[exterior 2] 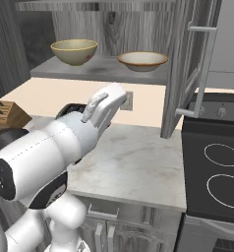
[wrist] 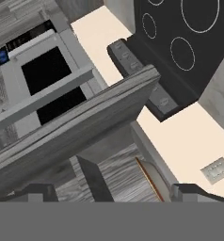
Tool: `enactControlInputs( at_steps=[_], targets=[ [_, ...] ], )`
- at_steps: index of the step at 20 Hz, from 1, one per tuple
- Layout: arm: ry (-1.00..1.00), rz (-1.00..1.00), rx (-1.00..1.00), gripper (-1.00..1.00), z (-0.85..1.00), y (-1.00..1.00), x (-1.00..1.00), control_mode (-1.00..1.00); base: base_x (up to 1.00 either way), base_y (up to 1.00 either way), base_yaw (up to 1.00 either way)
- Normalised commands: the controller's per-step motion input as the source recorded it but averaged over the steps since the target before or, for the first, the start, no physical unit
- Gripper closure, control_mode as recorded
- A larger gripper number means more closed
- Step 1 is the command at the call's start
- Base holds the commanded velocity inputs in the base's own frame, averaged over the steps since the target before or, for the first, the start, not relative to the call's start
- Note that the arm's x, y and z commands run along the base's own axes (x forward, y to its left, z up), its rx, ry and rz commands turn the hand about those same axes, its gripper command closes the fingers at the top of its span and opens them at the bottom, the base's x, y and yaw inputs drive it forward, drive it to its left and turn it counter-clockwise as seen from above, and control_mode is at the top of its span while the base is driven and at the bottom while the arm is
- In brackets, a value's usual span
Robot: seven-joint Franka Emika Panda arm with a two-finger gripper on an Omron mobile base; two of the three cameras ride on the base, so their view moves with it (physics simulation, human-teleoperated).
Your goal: Open the cabinet. Pick the bowls from the counter and place them in the cabinet. Then close the cabinet.
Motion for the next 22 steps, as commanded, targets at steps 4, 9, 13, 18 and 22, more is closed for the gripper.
enactControlInputs(
  at_steps=[4,9,13,18,22],
  targets=[
    [0.00,0.00,0.00,-1.00,0.00,0.00,-0.63,-1.00,0.00,0.00,0.00],
    [0.00,0.02,0.00,-1.00,0.00,0.00,-0.35,-1.00,0.00,0.00,0.00],
    [0.00,0.04,0.00,-1.00,0.00,0.00,-0.11,-1.00,0.00,0.00,0.00],
    [0.00,0.04,0.00,-1.00,0.00,0.00,-0.02,-1.00,0.00,0.00,0.00],
    [0.00,0.03,0.00,-1.00,0.00,-0.07,0.00,-1.00,0.00,0.00,0.00]
  ],
)
